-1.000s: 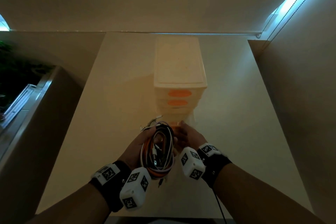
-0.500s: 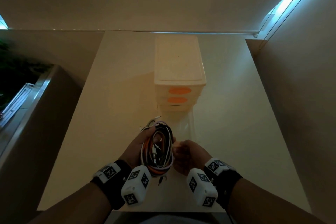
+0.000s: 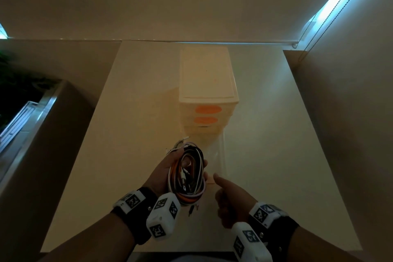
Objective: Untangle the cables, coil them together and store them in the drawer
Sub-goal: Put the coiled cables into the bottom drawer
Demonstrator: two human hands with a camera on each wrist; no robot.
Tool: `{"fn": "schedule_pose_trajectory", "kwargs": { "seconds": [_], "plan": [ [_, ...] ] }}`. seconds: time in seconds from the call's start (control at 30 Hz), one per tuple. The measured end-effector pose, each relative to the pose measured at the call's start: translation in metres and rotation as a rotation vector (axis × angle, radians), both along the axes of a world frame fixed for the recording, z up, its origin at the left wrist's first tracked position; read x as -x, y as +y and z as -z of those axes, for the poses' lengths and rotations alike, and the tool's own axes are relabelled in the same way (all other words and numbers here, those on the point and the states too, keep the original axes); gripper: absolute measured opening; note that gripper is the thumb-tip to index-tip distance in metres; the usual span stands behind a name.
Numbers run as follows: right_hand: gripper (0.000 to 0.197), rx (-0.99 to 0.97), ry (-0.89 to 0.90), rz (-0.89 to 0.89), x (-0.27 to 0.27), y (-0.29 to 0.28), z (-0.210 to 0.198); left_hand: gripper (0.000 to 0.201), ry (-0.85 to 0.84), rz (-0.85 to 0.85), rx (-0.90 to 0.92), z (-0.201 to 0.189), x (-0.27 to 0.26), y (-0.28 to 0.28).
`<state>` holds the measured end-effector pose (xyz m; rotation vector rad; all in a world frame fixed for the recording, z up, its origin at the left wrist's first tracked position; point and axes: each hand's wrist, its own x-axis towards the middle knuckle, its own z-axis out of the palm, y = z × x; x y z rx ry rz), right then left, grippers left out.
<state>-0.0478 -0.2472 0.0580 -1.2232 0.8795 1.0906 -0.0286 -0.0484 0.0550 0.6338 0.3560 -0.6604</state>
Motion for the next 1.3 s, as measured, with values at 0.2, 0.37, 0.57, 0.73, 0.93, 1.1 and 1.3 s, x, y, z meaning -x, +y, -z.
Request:
{"fn": "schedule_pose_trajectory", "kwargs": {
  "seconds": [0.2,0.37,0.57,0.73,0.93,1.1,1.3],
  "plan": [
    [0.030,0.018,-0.431,-0.047,-0.028,-0.018,-0.047,0.072,0.032,-0.033,-0.009,-0.001,-0.005,-0.011],
    [0.057,0.064,-0.708,-0.306,-0.042,-0.005,-0.064,0.035,-0.004,-0.101,-0.143,-0.013,-0.024,-0.030],
    [0.069,0.008,-0.739,-0.288,-0.045,0.004,-0.058,0.047,0.033,-0.071,-0.178,-0.006,-0.047,-0.037],
    [0.040,0.199,-0.897,-0.366,-0.060,0.002,-0.053,0.054,0.132,-0.038,-0.148,-0.004,-0.056,-0.041],
    [0.039,0.251,-0.838,-0.388,-0.065,0.001,-0.044,0.056,0.220,0.029,-0.160,-0.001,-0.058,-0.044],
    [0.045,0.150,-0.822,-0.362,-0.066,0.002,-0.045,0.062,0.235,0.031,-0.259,0.003,-0.070,-0.042],
    [0.058,0.152,-0.876,-0.441,-0.066,-0.005,-0.042,0.056,0.160,0.013,-0.430,0.002,-0.080,-0.040]
  ]
}}
